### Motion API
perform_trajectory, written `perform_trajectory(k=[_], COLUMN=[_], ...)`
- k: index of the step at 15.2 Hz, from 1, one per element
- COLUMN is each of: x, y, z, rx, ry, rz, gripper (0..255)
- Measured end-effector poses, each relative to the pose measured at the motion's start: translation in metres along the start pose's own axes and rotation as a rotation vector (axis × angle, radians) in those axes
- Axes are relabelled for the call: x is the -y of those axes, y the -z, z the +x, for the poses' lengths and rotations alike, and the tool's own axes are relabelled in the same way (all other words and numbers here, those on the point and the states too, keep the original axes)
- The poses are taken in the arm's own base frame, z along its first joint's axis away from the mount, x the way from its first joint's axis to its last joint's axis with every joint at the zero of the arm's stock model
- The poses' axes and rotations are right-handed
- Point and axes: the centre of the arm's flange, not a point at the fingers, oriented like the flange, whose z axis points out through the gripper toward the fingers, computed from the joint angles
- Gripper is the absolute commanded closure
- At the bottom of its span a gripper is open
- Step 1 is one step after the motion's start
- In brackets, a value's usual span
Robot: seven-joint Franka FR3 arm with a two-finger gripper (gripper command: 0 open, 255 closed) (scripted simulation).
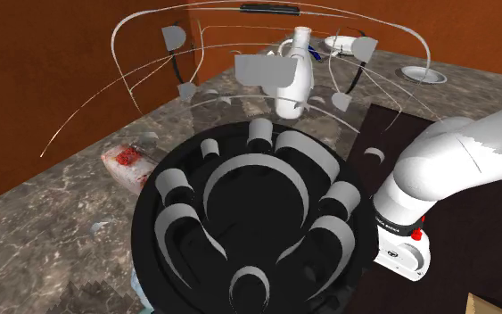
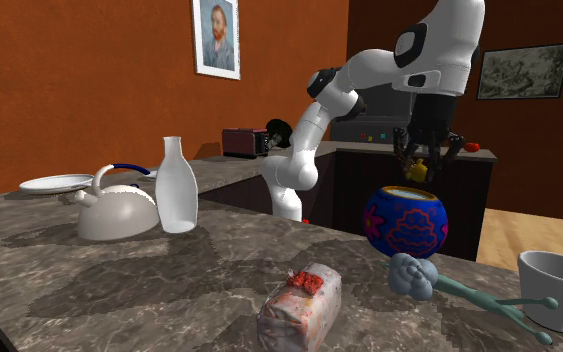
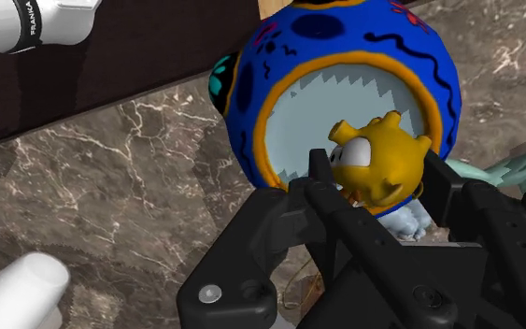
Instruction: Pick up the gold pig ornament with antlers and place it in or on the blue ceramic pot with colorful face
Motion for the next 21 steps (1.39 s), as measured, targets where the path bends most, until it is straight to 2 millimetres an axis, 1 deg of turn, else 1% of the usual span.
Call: perform_trajectory(k=[3,9,10,16,17,20,21], x=[0.0,0.001,0.001,0.001,0.002,-0.001,0.0], y=[-0.016,-0.02,-0.02,-0.02,-0.014,0.023,0.026], z=[-0.002,-0.002,-0.002,-0.002,-0.002,-0.003,-0.002], rx=[0.0,0.0,0.0,0.0,0.0,-0.001,0.0], ry=[0.0,0.0,0.0,0.0,0.0,0.0,0.0], rz=[0.0,0.0,0.0,0.0,0.001,0.001,0.001], gripper=[255,255,0,0,0,0,0])
